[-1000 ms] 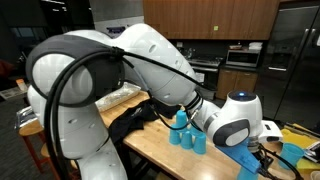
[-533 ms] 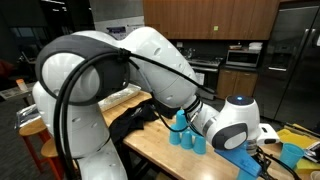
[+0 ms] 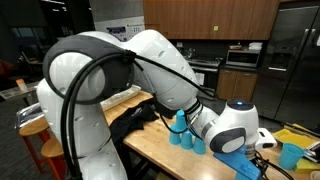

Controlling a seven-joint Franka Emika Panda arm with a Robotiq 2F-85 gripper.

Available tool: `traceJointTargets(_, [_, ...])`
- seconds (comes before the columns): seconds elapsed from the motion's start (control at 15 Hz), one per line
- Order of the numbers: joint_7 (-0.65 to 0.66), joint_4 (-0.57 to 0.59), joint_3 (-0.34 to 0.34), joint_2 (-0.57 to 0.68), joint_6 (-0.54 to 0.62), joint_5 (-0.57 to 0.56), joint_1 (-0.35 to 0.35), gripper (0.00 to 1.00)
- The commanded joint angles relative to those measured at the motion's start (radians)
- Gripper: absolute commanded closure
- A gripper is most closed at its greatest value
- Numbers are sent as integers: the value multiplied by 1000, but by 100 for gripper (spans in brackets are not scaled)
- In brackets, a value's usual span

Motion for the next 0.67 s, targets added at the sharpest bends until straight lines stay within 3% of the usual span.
traceJointTargets(0.0, [-57, -6, -7, 6, 12, 36, 3, 64])
traceJointTargets(0.13, [-80, -4, -7, 8, 9, 47, 4, 64])
traceJointTargets(0.2, [-33, -3, 1, 8, -2, 19, -1, 39])
traceJointTargets(0.6, [-47, -3, 1, 8, -2, 22, -1, 39])
